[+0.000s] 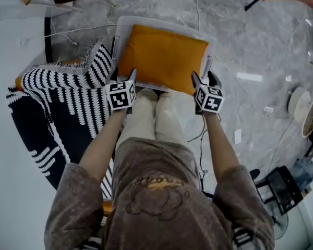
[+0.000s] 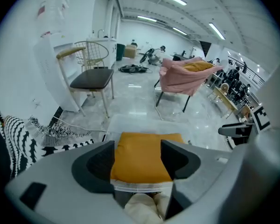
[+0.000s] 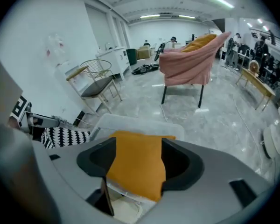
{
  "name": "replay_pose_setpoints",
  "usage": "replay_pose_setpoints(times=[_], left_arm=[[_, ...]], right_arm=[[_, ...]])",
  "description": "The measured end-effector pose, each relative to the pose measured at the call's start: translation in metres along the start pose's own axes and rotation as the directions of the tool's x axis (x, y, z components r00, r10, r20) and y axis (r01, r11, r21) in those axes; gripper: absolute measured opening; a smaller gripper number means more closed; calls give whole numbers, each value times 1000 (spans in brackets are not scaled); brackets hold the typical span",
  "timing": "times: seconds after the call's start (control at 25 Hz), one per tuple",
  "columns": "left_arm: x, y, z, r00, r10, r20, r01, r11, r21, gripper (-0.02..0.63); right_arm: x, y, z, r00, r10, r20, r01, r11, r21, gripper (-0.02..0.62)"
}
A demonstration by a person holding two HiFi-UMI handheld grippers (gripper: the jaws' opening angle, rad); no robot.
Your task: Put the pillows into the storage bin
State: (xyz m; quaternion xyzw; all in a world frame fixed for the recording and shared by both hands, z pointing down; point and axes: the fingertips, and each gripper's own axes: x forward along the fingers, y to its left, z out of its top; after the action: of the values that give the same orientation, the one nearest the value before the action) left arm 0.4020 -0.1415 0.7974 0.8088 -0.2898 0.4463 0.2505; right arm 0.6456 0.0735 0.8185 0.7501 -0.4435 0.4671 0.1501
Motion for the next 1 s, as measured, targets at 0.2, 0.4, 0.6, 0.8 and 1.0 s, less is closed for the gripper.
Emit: replay_pose_setpoints(times=[0.2, 0.4, 0.6, 0.8, 1.0], left_arm=[[-68, -26, 4, 997, 22, 80, -19, 999, -39, 298], [-168, -30, 12, 978, 74, 196, -41, 985, -169, 298], [-277, 13, -11, 942, 160, 294, -64, 948, -311, 298], [-391, 100, -76, 846, 411, 339, -196, 832, -519, 298], [-497, 163, -186, 732, 601, 322, -267, 687, -676, 299]], right_arm=[[-37, 52, 34, 986, 160, 56, -154, 984, -93, 298], [-90, 131, 70, 933, 357, 41, -336, 907, -252, 285], [-130, 246, 91, 836, 548, -36, -518, 765, -382, 281], [-172, 398, 76, 702, 690, -178, -656, 529, -539, 282], [-227, 535, -3, 579, 759, -298, -736, 329, -592, 281]])
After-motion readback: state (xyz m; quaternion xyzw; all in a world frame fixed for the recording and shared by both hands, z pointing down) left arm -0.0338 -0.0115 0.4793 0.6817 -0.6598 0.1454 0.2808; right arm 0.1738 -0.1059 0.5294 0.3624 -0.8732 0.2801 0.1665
